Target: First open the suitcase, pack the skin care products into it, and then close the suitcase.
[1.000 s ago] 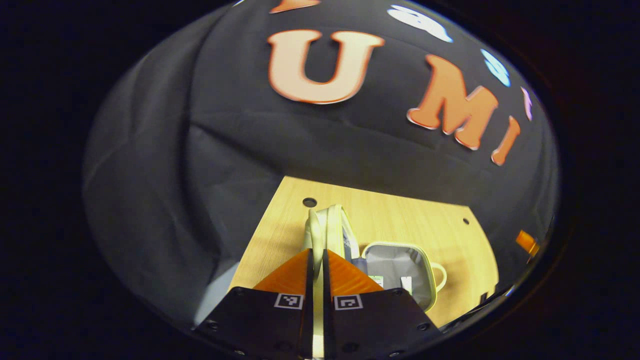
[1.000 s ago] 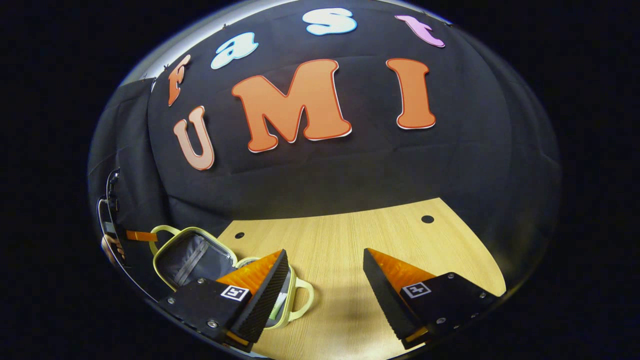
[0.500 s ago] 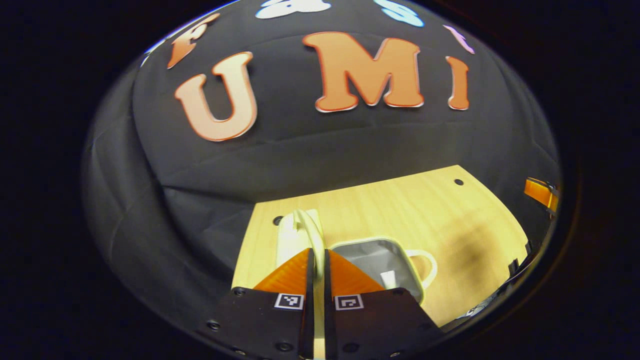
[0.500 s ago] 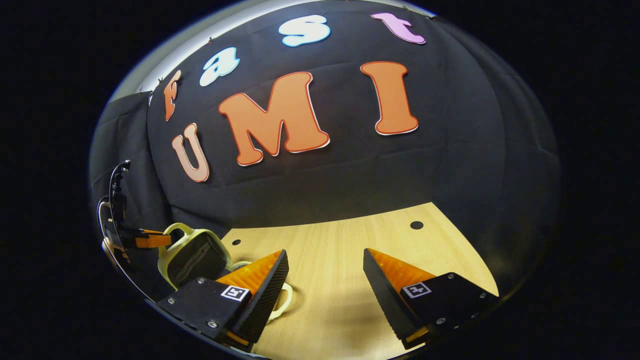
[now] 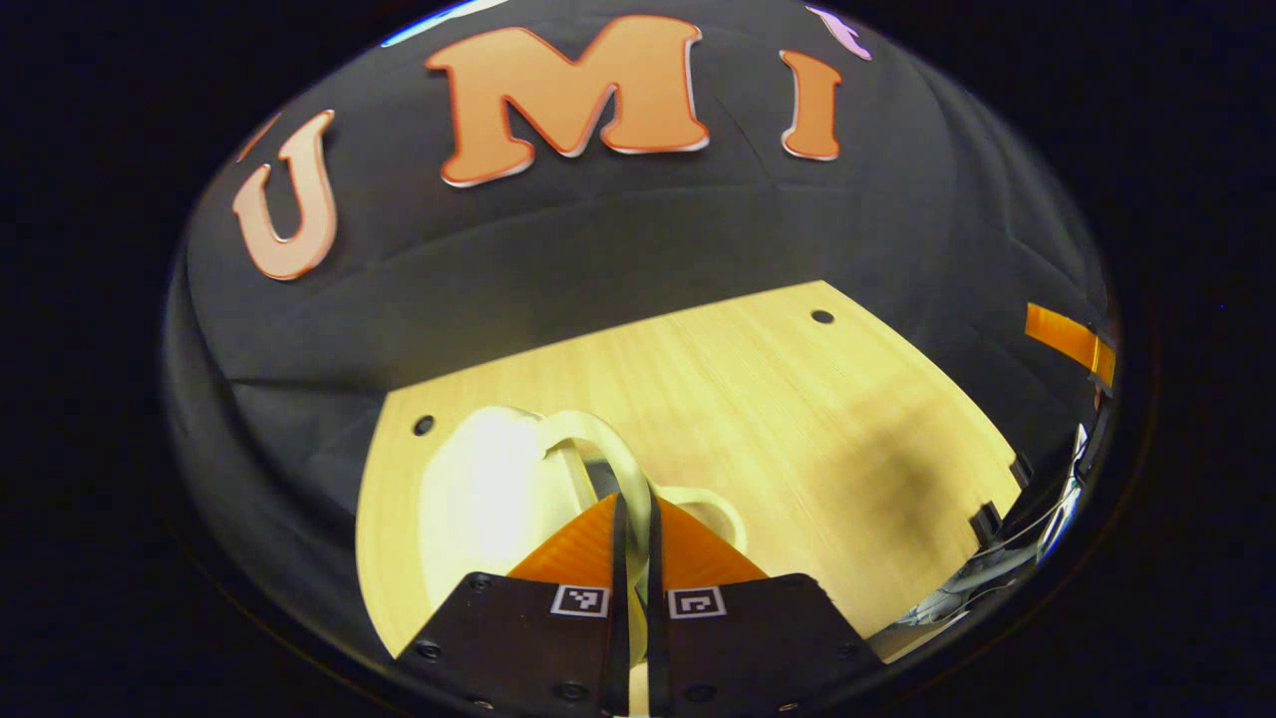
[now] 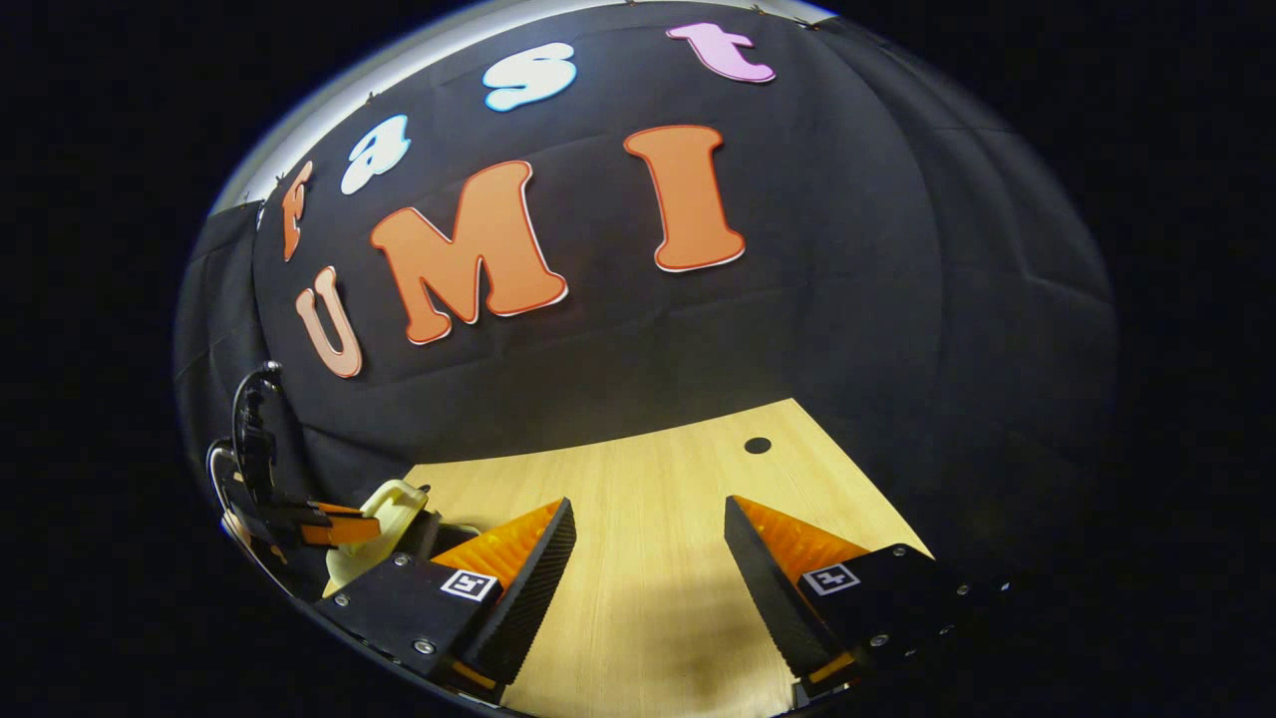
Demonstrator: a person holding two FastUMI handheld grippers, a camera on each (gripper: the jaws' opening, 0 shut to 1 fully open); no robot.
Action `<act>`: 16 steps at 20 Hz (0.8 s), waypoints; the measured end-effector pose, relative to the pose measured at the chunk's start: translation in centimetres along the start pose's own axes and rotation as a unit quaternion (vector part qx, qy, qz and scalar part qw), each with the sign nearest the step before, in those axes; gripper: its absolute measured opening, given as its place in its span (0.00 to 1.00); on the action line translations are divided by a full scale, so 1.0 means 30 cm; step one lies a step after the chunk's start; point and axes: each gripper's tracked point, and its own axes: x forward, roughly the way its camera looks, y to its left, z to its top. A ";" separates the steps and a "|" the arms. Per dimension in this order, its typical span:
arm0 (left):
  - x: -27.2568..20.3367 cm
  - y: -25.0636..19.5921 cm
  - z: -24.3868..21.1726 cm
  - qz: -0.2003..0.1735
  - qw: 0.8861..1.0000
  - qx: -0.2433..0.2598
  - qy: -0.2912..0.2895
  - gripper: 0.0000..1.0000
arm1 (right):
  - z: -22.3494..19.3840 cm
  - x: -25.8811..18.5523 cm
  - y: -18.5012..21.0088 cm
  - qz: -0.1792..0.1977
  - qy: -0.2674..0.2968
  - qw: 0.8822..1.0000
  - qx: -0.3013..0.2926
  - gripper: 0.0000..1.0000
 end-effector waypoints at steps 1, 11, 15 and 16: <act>0.043 -0.057 -0.035 -0.013 1.000 0.004 0.013 0.07 | -0.011 -0.005 -0.017 -0.005 0.003 1.000 0.001 0.96; 0.293 -0.277 -0.260 -0.038 0.994 0.051 0.083 0.07 | -0.151 -0.022 -0.042 -0.028 0.050 0.998 -0.007 0.96; 0.289 -0.290 -0.250 -0.042 0.995 0.043 0.082 0.15 | -0.165 -0.009 0.029 -0.011 0.059 0.998 -0.025 0.96; 0.276 -0.285 -0.248 -0.039 0.995 0.031 0.082 0.22 | -0.168 0.001 0.051 -0.005 0.062 0.998 -0.031 0.96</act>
